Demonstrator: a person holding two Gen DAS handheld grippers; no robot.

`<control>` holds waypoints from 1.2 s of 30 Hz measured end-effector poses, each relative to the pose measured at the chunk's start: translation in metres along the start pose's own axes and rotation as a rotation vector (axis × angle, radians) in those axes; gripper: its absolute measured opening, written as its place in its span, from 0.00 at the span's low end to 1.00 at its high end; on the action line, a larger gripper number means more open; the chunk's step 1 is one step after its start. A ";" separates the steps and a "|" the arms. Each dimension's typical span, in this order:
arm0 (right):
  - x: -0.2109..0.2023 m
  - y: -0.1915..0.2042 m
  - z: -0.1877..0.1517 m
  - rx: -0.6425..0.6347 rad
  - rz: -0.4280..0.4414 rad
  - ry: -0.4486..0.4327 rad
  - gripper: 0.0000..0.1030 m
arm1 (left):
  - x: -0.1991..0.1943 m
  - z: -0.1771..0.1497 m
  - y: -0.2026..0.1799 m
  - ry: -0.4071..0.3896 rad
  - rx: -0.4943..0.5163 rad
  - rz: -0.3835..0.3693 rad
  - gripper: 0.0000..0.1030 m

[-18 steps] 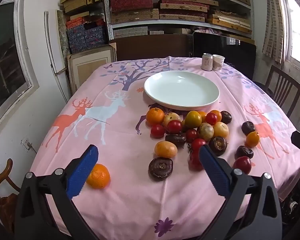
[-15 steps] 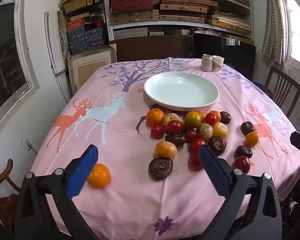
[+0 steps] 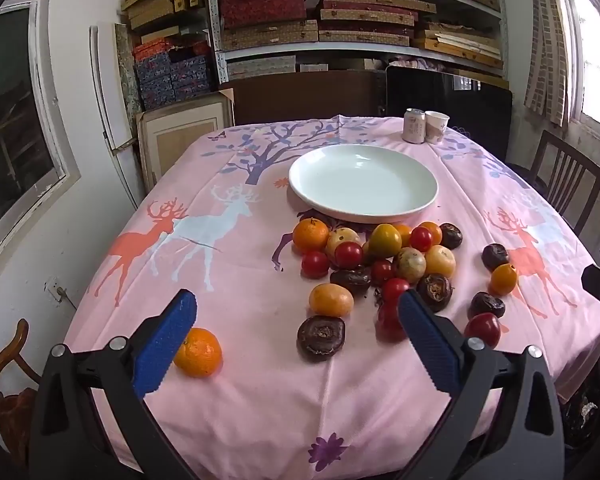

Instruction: Organize fruits

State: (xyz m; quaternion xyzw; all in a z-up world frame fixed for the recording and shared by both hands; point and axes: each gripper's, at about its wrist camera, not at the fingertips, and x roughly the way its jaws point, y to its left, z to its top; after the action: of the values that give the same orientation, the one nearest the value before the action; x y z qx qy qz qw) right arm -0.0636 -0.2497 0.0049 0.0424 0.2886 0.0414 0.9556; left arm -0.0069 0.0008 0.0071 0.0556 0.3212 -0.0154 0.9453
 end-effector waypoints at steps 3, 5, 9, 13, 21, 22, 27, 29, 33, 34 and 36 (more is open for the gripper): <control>0.000 -0.001 0.000 0.002 0.001 0.004 0.97 | 0.002 0.000 -0.001 0.003 0.002 0.001 0.96; 0.000 -0.001 0.000 0.002 0.001 0.005 0.97 | 0.002 0.000 -0.001 0.001 0.000 -0.001 0.96; 0.001 -0.001 0.000 0.003 0.001 0.007 0.97 | 0.003 0.000 0.001 0.001 -0.004 0.000 0.96; 0.001 -0.001 0.000 0.003 0.001 0.008 0.97 | 0.004 0.000 0.001 0.000 -0.004 0.000 0.96; 0.001 0.000 0.001 0.004 0.000 0.010 0.97 | 0.003 0.000 0.001 0.000 -0.005 -0.002 0.96; 0.001 -0.001 0.001 0.004 0.000 0.010 0.97 | 0.004 0.000 0.001 0.000 -0.005 -0.001 0.96; 0.006 0.002 -0.001 0.002 0.002 0.017 0.97 | 0.005 -0.001 0.001 0.003 0.001 -0.002 0.96; 0.005 0.001 -0.001 0.003 0.002 0.016 0.97 | 0.005 -0.001 0.001 0.003 -0.002 -0.003 0.96; 0.004 0.001 0.000 0.004 0.003 0.018 0.97 | 0.005 -0.001 0.001 0.004 -0.001 -0.002 0.96; 0.005 0.001 -0.001 0.005 0.006 0.020 0.97 | 0.005 -0.001 0.001 0.004 -0.001 -0.002 0.96; 0.006 0.003 -0.002 0.005 0.006 0.022 0.97 | 0.005 -0.001 0.001 0.004 0.000 -0.002 0.96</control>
State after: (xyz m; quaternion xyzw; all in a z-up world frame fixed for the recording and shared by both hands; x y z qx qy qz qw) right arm -0.0602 -0.2465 0.0004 0.0454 0.2990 0.0441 0.9521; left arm -0.0037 0.0015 0.0033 0.0554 0.3229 -0.0163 0.9447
